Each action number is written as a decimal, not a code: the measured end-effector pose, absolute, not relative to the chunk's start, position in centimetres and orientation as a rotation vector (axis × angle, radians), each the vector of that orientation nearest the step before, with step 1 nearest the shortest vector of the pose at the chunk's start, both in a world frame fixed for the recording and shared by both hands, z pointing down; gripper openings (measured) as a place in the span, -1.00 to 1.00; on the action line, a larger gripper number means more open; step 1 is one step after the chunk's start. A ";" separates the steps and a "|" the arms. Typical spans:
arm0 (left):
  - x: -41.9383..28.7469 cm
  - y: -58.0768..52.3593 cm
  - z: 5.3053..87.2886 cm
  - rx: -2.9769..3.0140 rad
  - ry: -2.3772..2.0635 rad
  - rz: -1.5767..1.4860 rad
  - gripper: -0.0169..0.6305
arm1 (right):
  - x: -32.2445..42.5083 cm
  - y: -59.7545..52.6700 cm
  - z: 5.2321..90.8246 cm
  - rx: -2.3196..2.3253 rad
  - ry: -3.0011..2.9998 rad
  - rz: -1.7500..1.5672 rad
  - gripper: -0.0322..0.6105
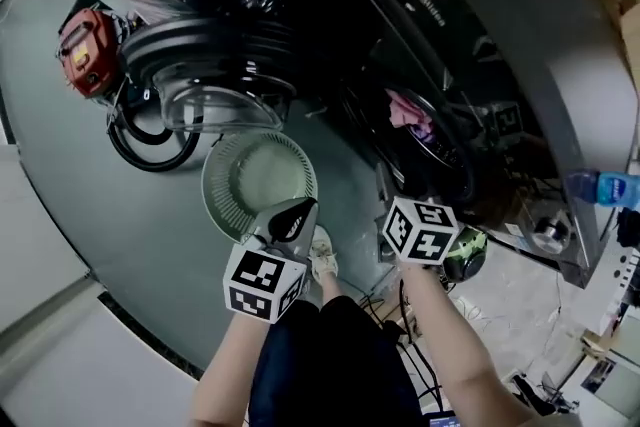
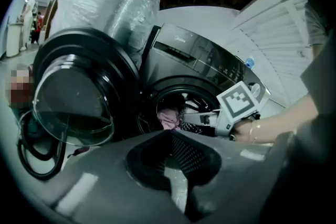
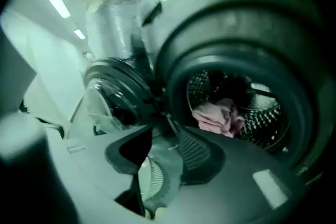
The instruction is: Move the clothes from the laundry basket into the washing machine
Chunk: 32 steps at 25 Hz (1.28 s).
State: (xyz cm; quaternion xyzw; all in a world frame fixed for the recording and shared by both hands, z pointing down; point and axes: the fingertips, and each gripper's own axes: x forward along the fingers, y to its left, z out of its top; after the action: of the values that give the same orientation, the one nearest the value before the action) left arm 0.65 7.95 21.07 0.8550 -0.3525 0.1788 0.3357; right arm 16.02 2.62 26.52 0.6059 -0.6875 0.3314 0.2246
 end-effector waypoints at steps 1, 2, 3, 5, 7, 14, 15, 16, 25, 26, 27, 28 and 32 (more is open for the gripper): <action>0.5 7.9 19.9 2.238 -0.929 0.471 -0.94 | 14.9 3.2 24.4 1.643 -1.943 0.901 -0.38; 0.3 7.9 18.7 2.248 -0.938 0.473 -0.94 | 13.8 3.6 22.3 1.613 -1.992 0.888 -0.51; 0.1 7.9 17.4 2.257 -0.945 0.472 -0.94 | 12.8 4.2 20.3 1.575 -2.039 0.874 -0.62; -0.1 8.4 14.9 2.273 -0.952 0.471 -0.94 | 10.7 5.8 17.1 1.465 -2.124 0.865 -0.81; -0.4 8.9 12.5 2.285 -0.958 0.464 -0.94 | 8.5 7.7 14.2 1.330 -2.217 0.890 -0.81; -1.2 10.2 4.9 2.343 -0.966 0.440 -0.94 | 4.9 10.2 3.5 1.189 -2.427 0.936 -0.81; -0.9 10.7 3.6 2.356 -0.958 0.427 -0.94 | 5.1 10.5 2.0 1.194 -2.441 0.942 -0.81; -0.7 11.0 2.3 2.374 -0.950 0.415 -0.94 | 5.1 10.7 0.6 1.195 -2.458 0.945 -0.81; -2.1 11.3 -5.1 2.459 -1.074 0.409 -0.94 | 3.2 11.7 -7.4 1.152 -2.581 0.686 -0.81; -2.3 11.4 -5.5 2.457 -1.095 0.415 -0.94 | 3.1 11.7 -8.1 1.153 -2.586 0.664 -0.81; -2.5 11.5 -5.8 2.456 -1.116 0.421 -0.94 | 3.0 11.7 -8.6 1.154 -2.593 0.655 -0.81; -2.7 11.6 -6.2 2.455 -1.133 0.425 -0.94 | 2.9 11.7 -9.0 1.154 -2.599 0.656 -0.81; -3.1 11.9 -7.2 2.456 -1.172 0.397 -0.94 | 2.6 11.8 -10.0 1.151 -2.625 0.698 -0.81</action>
State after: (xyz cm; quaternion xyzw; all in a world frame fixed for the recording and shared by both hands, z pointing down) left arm -3.11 11.89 -7.22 0.8760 -0.4181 0.1414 0.1943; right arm 2.57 11.77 -9.95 0.3883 -0.8858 0.2354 0.0956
